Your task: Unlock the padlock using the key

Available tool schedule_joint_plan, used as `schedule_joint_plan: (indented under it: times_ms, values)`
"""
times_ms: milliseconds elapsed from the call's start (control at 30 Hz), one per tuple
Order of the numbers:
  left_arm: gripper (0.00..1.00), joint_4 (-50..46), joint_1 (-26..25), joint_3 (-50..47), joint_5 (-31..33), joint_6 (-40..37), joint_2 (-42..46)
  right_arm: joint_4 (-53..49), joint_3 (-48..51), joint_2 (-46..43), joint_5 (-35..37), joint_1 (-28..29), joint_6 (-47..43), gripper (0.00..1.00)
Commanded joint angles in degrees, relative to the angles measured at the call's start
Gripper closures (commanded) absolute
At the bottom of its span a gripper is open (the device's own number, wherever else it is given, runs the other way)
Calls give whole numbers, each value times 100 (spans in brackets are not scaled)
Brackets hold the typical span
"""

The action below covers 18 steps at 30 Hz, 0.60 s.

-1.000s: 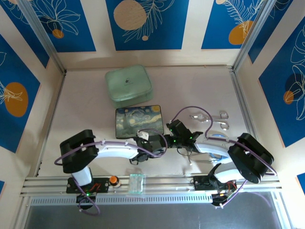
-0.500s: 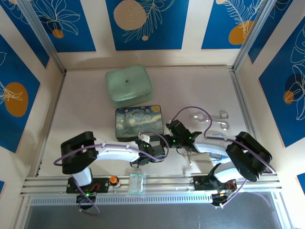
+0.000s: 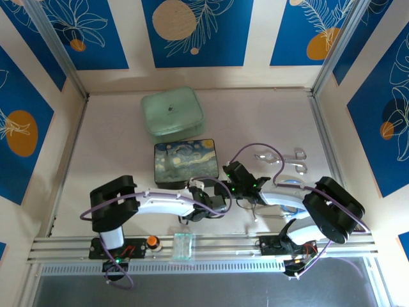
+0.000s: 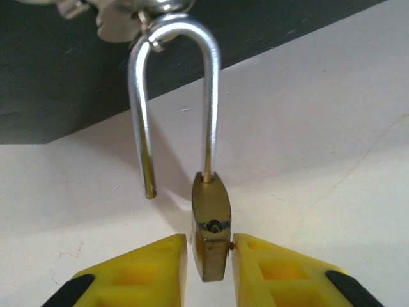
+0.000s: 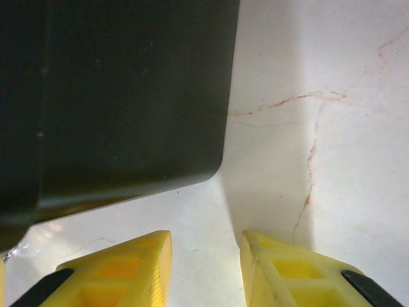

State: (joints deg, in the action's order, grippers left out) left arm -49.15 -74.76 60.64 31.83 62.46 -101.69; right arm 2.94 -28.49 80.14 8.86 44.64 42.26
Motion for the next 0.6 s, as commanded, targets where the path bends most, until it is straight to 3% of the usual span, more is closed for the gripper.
schedule_joint_plan:
  times_ms: [0,300,333,400,467,500,533,567]
  values:
    - [73,-183,-154,244,68,-80,-150,103,113,-20,61,53,120,66]
    - [69,-360,-241,429,157,-117,-88,273,255,-143,33,68,209,66]
    - [63,-345,-241,402,214,-135,44,391,348,-225,0,62,228,65]
    - [40,-286,-232,372,332,-245,352,627,523,-451,-114,83,255,59]
    - [20,-151,-211,285,451,-420,752,661,669,-797,-105,141,376,32]
    - [14,-72,-183,230,487,-482,940,587,697,-950,-117,149,428,27]
    - [7,45,-126,143,520,-569,1195,525,734,-1127,-141,170,439,14]
    - [2,197,-62,28,510,-678,1477,450,771,-1323,-111,219,448,12]
